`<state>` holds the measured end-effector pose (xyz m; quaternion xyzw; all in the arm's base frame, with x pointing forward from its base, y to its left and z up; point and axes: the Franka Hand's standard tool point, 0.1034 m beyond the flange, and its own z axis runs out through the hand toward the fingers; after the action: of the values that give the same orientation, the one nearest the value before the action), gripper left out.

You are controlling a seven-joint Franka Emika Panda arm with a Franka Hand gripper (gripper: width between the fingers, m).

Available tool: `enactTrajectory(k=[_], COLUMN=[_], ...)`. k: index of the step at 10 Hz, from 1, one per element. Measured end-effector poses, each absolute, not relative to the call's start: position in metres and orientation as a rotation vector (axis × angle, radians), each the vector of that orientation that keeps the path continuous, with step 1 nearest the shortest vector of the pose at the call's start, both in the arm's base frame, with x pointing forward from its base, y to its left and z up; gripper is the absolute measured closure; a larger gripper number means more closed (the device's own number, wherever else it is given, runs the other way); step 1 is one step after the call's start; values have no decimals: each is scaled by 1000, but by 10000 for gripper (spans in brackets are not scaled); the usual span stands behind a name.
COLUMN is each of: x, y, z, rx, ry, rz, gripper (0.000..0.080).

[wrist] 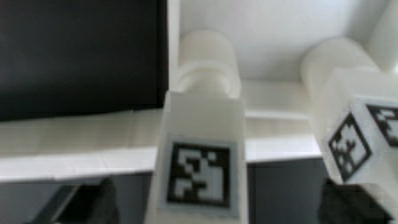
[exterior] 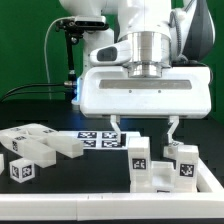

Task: Assemble chair

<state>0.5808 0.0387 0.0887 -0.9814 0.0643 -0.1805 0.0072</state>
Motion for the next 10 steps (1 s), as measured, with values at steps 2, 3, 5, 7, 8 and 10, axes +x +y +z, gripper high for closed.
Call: enactTrajectory(k=[2,3,5,7,8,10], x=[585,589,596,600,600,600], y=[36,37,33,34,34,34], z=[89,93,96,96,96,95], rx=[-3062,-3049,-3033,-3033,-3030,-3023], ry=[228,242,255,272,297,362], rz=[-351,-207,-37,-34,-32,-28], gripper=[157,151,151,151,151,419])
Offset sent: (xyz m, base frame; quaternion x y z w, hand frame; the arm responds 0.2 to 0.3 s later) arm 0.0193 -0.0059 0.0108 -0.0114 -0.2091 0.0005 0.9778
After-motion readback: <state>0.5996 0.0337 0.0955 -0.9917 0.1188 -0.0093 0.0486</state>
